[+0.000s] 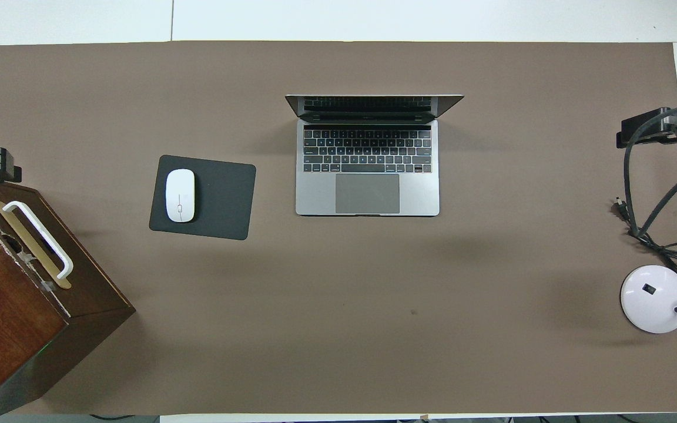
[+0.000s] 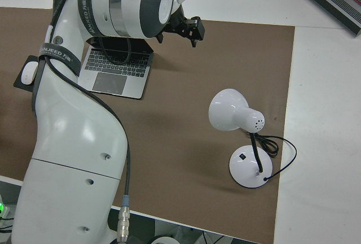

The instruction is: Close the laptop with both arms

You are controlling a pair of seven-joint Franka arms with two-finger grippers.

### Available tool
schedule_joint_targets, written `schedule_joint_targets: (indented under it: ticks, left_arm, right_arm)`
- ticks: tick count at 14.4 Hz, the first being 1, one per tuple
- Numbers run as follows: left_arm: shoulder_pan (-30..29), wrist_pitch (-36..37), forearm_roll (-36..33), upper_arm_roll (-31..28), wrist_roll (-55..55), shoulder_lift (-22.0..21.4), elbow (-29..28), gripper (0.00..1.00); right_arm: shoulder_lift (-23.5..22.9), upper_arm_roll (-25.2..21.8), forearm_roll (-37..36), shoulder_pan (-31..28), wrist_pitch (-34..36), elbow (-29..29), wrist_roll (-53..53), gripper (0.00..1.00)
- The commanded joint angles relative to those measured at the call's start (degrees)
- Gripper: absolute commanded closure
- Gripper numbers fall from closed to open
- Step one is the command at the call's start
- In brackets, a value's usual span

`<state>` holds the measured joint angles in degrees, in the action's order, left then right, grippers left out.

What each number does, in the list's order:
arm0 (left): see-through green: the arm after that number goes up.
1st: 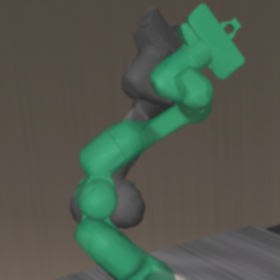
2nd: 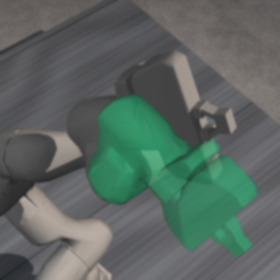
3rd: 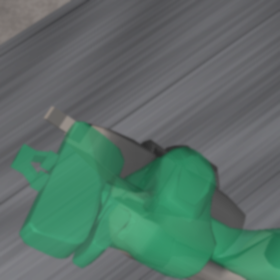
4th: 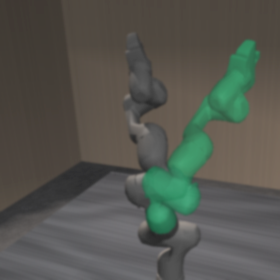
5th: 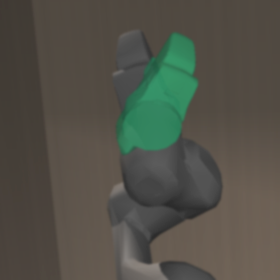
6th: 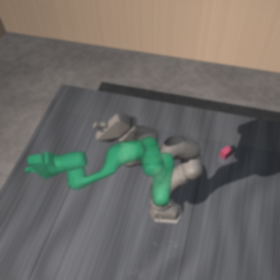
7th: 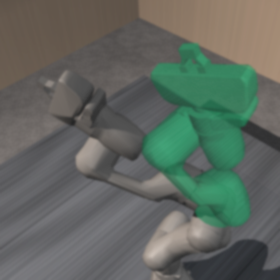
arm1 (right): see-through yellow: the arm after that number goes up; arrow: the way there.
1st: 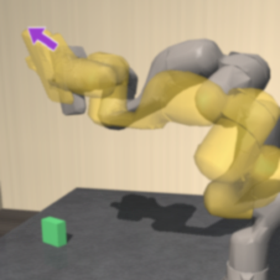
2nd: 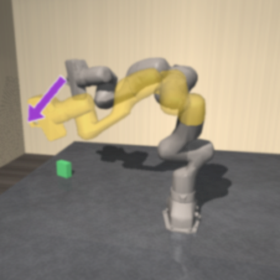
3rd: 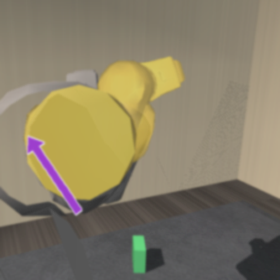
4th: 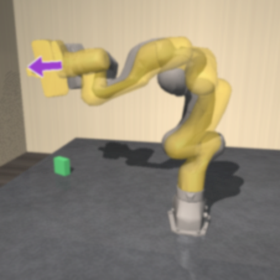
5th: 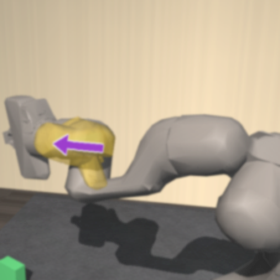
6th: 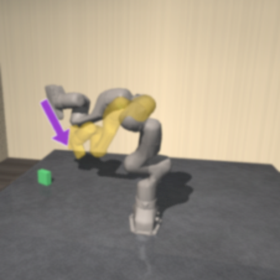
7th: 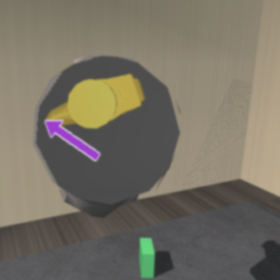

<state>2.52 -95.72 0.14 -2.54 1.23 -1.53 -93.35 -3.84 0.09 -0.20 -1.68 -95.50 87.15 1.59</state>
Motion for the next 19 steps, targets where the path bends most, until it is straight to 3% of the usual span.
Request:
schedule_joint_targets:
  ticks: [1,3,5,6,7,12,16,19]
  left_arm:
    - [-0.3,-0.5,-0.1,-0.1,-3.1,-1.2,-1.5,1.00]
    - [0.0,-1.0,-0.1,0.0,-9.6,-1.2,-1.6,1.00]
    - [0.6,-1.5,-0.1,0.0,-11.3,-1.2,-1.8,1.00]
    - [0.8,-1.8,-0.1,0.2,-11.6,-1.3,-2.0,1.00]
    - [0.8,-2.4,-0.1,0.3,-11.4,-1.5,-2.8,1.00]
    - [3.0,-11.0,2.0,1.2,-10.5,-5.4,-12.7,1.00]
    - [9.4,-22.5,2.9,1.3,-8.1,-8.8,-21.6,1.00]
    - [13.9,-32.5,4.2,1.2,-7.4,-11.5,-29.1,1.00]
  right_arm:
    - [-2.3,0.3,0.6,0.2,-0.7,-3.6,-0.3,0.05]
    - [-5.3,0.4,0.6,1.6,-1.8,-7.3,0.1,0.22]
    - [-7.7,0.4,0.6,2.9,-3.5,-9.4,2.8,0.60]
    - [-8.3,0.4,0.4,3.3,-6.1,-9.5,4.6,0.84]
    - [-9.1,0.4,-0.1,5.1,-8.3,-9.5,6.1,1.00]
    - [-13.3,0.4,-0.9,9.4,-18.0,-9.5,10.3,1.00]
    - [-16.1,0.4,-12.2,16.7,-23.5,-9.5,23.5,1.00]
    - [-17.7,0.4,-13.9,20.0,-25.5,-9.5,33.5,1.00]
